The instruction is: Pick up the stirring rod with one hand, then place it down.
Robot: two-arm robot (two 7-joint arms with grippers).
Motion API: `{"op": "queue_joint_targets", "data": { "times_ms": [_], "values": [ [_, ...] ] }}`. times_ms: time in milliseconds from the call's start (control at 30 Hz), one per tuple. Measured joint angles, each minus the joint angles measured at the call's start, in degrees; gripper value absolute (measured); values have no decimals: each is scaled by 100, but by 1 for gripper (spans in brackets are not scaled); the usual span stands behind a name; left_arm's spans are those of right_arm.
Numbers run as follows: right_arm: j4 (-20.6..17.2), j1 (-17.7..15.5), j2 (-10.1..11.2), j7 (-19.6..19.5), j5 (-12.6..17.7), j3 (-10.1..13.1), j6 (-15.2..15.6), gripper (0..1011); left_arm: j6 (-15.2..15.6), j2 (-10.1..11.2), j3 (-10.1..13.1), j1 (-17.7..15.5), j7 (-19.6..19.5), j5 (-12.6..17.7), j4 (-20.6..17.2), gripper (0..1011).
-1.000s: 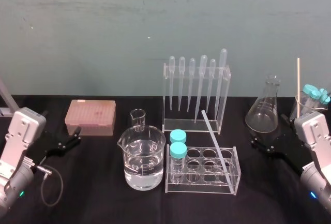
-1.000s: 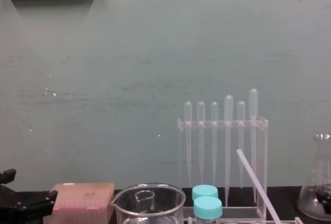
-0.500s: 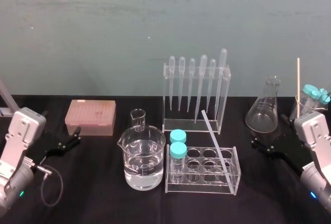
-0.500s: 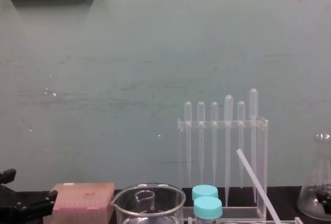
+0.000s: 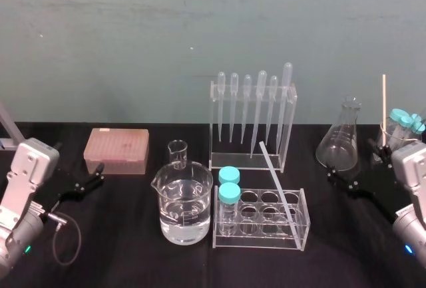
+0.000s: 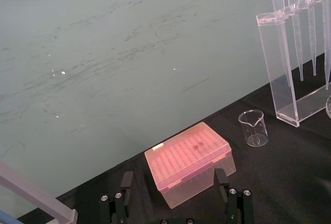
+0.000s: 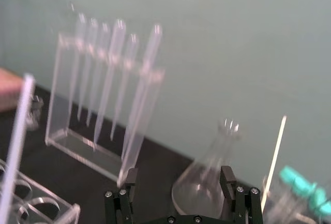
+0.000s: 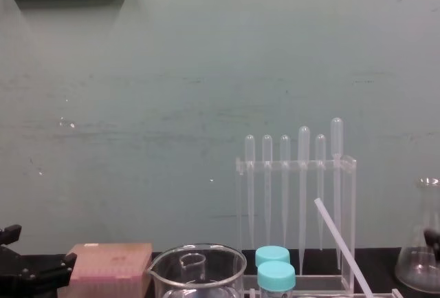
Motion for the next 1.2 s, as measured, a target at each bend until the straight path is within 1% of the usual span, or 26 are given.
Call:
{"op": "queue_joint_targets", "data": {
  "times_ms": [100, 133, 233, 267, 367, 400, 433, 467, 533, 567, 633, 667, 700, 733, 767, 800, 867, 900, 1000, 1100, 1200],
  "values": [
    [-197, -105, 55, 35, -74, 73, -362, 1003, 0, 0, 0, 0, 0, 0, 0, 1000],
    [-290, -142, 78, 88, -149, 78, -562, 1003, 0, 0, 0, 0, 0, 0, 0, 1000],
    [-392, -150, 96, 209, -253, 64, -842, 1003, 0, 0, 0, 0, 0, 0, 0, 1000],
    [-410, -125, 94, 328, -277, 37, -968, 1003, 0, 0, 0, 0, 0, 0, 0, 1000],
    [-387, -22, 63, 612, -215, -32, -1094, 1003, 0, 0, 0, 0, 0, 0, 0, 1000],
    [-331, 63, 32, 880, -65, -79, -1120, 1003, 0, 0, 0, 0, 0, 0, 0, 1000],
    [-288, 121, 11, 1029, 39, -106, -1118, 1003, 0, 0, 0, 0, 0, 0, 0, 1000],
    [-188, 240, -37, 1346, 265, -158, -1074, 1003, 0, 0, 0, 0, 0, 0, 0, 1000],
    [-71, 374, -92, 1670, 515, -204, -986, 1003, 0, 0, 0, 0, 0, 0, 0, 1000],
    [53, 504, -147, 2002, 764, -251, -866, 1003, 0, 0, 0, 0, 0, 0, 0, 1000],
    [158, 613, -198, 2311, 989, -284, -731, 1003, 0, 0, 0, 0, 0, 0, 0, 1000],
    [302, 748, -256, 2660, 1243, -326, -552, 1003, 0, 0, 0, 0, 0, 0, 0, 1000],
    [302, 748, -256, 2660, 1243, -326, -552, 1003, 0, 0, 0, 0, 0, 0, 0, 1000],
    [407, 844, -304, 2925, 1429, -356, -379, 1003, 0, 0, 0, 0, 0, 0, 0, 1000],
    [471, 899, -331, 3064, 1522, -373, -280, 1003, 0, 0, 0, 0, 0, 0, 0, 1000],
    [583, 1005, -388, 3306, 1699, -407, -60, 1003, 0, 0, 0, 0, 0, 0, 0, 1000],
    [712, 1101, -445, 3527, 1860, -430, 159, 1003, 0, 0, 0, 0, 0, 0, 0, 1000],
    [815, 1178, -498, 3692, 1989, -445, 365, 1003, 0, 0, 0, 0, 0, 0, 0, 1000],
    [1023, 1309, -598, 3909, 2171, -452, 731, 1003, 0, 0, 0, 0, 0, 0, 0, 1000],
    [1174, 1391, -666, 3982, 2254, -449, 972, 1003, 0, 0, 0, 0, 0, 0, 0, 1000],
    [1243, 1425, -698, 3985, 2276, -436, 1077, 1003, 0, 0, 0, 0, 0, 0, 0, 1000]
  ]
}}
